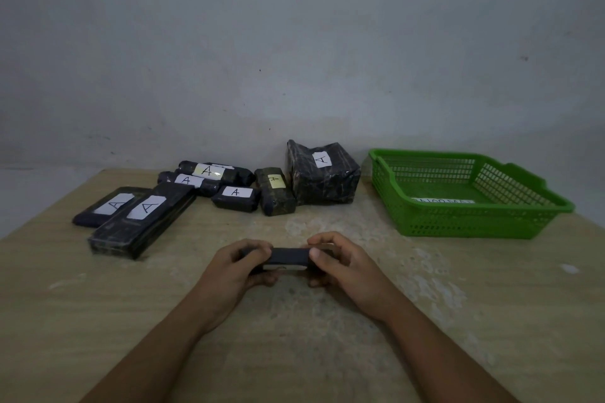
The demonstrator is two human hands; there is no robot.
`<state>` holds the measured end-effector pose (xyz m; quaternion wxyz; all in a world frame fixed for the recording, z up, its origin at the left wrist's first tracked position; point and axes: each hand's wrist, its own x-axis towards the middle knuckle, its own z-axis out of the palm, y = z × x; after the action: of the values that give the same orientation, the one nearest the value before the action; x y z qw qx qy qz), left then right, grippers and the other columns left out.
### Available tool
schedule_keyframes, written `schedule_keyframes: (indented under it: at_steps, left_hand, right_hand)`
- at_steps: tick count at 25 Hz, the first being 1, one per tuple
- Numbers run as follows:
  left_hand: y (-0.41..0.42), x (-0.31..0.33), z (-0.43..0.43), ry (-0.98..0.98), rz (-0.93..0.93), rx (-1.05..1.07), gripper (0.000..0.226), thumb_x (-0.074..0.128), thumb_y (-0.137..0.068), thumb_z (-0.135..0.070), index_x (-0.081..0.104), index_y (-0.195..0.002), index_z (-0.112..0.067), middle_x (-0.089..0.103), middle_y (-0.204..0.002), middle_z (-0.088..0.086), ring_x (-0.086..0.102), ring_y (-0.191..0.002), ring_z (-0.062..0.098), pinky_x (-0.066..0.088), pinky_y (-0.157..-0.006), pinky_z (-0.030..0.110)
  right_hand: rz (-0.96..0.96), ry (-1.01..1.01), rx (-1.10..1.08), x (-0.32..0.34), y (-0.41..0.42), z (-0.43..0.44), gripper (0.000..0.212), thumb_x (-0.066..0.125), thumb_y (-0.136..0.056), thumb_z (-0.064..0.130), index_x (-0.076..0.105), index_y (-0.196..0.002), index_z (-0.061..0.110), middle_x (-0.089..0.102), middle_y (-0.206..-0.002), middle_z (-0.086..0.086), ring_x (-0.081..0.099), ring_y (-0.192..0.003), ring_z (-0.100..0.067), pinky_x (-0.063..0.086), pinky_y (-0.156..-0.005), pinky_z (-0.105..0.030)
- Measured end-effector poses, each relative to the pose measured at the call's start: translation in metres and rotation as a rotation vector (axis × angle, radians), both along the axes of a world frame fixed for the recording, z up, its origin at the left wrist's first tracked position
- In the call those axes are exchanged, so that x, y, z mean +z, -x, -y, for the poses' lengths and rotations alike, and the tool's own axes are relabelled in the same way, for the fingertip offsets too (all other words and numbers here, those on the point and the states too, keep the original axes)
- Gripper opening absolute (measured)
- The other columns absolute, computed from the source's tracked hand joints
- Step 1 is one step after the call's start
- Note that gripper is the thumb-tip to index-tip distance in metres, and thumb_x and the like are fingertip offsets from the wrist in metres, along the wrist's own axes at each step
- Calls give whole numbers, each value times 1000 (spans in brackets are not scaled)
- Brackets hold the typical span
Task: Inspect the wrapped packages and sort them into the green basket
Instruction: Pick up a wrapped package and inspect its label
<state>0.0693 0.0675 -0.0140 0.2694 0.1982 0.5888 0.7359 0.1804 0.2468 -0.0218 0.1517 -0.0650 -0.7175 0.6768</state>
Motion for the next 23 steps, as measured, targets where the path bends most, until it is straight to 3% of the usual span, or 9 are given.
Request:
schedule_keyframes:
  at_steps: [5, 9, 12, 16, 19, 23]
  left_hand:
    - [0, -6, 2, 88, -208, 14, 14, 66, -83, -2, 71, -94, -8, 67, -108, 17, 69, -94, 27, 59, -76, 30]
    - [1, -3, 6, 157, -323, -3, 21, 67, -83, -3, 71, -98, -17, 71, -104, 6, 67, -98, 22, 56, -80, 27]
    - [0, -2, 8, 117, -348, 20, 21, 65, -85, -6, 70, -100, -19, 68, -106, 4, 67, -98, 19, 57, -82, 29]
    - [-9, 4, 6, 65, -260, 71, 26, 62, -85, -22, 67, -106, -9, 68, -92, 13, 72, -74, 27, 61, -71, 33]
    - [-13, 8, 7, 125, -352, 61, 39, 56, -80, -40, 67, -100, -9, 70, -67, 17, 67, -58, 27, 58, -58, 31]
    - [-13, 8, 5, 263, -507, 139, 40, 49, -82, -52, 71, -85, -19, 72, -68, 6, 66, -52, 20, 52, -53, 20]
  right_hand:
    - [85, -21, -36, -1, 5, -3, 17, 62, -91, 11, 70, -103, 21, 66, -118, -12, 67, -102, -25, 57, -84, -35]
    - [44, -96, -39, 1, 2, -5, 20, 69, -83, 16, 73, -101, 20, 72, -111, -4, 66, -107, -19, 51, -95, -29]
    - [-11, -153, -64, 1, 0, -2, 21, 71, -85, 20, 71, -106, 21, 70, -113, -2, 65, -106, -14, 51, -90, -24]
    - [-70, -234, -59, 4, -5, 2, 37, 79, -76, 36, 69, -110, 26, 70, -110, 3, 65, -101, -10, 51, -86, -20]
    - [-85, -281, -124, 4, -3, 4, 21, 76, -80, 29, 73, -99, 20, 73, -91, 2, 66, -84, -8, 51, -74, -19]
    - [-71, -333, -150, 7, -5, 7, 13, 70, -86, 30, 74, -87, 18, 71, -74, 2, 65, -67, -4, 49, -61, -17]
